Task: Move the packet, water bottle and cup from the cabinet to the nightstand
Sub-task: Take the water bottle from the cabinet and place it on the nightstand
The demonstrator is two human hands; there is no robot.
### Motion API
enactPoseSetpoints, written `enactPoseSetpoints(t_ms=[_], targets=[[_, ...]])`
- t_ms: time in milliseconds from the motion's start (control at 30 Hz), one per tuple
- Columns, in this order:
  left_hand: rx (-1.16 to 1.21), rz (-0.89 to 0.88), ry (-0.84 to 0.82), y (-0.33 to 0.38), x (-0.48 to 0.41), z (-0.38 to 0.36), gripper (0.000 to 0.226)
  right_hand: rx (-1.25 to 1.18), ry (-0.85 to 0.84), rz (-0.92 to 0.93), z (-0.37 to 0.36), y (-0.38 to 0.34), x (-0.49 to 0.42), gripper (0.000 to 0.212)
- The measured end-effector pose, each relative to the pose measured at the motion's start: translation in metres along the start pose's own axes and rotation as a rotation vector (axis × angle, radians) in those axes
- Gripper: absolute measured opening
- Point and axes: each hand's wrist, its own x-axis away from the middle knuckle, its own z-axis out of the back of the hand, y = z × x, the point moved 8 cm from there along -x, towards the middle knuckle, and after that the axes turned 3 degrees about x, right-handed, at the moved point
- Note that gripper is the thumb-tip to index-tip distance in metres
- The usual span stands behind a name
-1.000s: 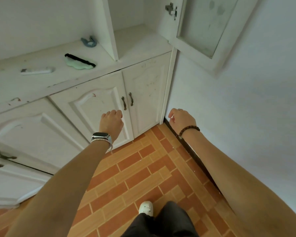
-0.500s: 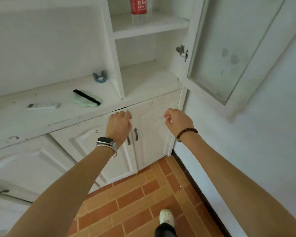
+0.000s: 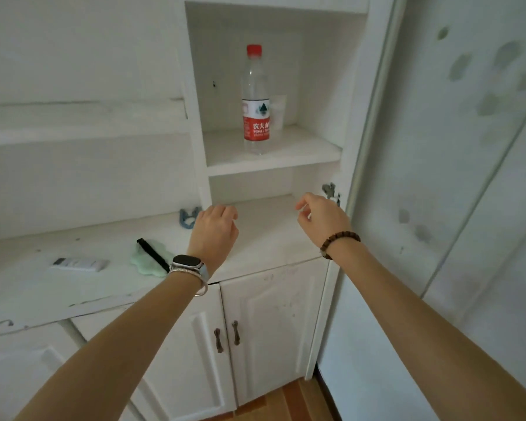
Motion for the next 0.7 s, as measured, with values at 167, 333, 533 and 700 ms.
enactPoseSetpoints(t_ms=[167,333,533,700], targets=[[-0.009,-0.044,0.060,0.004,-0.045,0.012,0.014,-0.041,0.061,0.026,0.023,-0.004,-0.041,0.017],[-0.010,-0.067,0.089,0.005,-0.097,0.022,0.012,-0.126,0.104,0.028,0.044,-0.014,-0.082,0.016],[-0.053,0.005,0.021,-0.008,-0.148,0.009,0.023,-0.244,0.118,0.051,0.065,-0.034,-0.138,0.038],[-0.043,0.115,-0.070,-0.024,-0.165,-0.011,0.042,-0.368,0.083,0.040,0.064,-0.059,-0.188,0.069]])
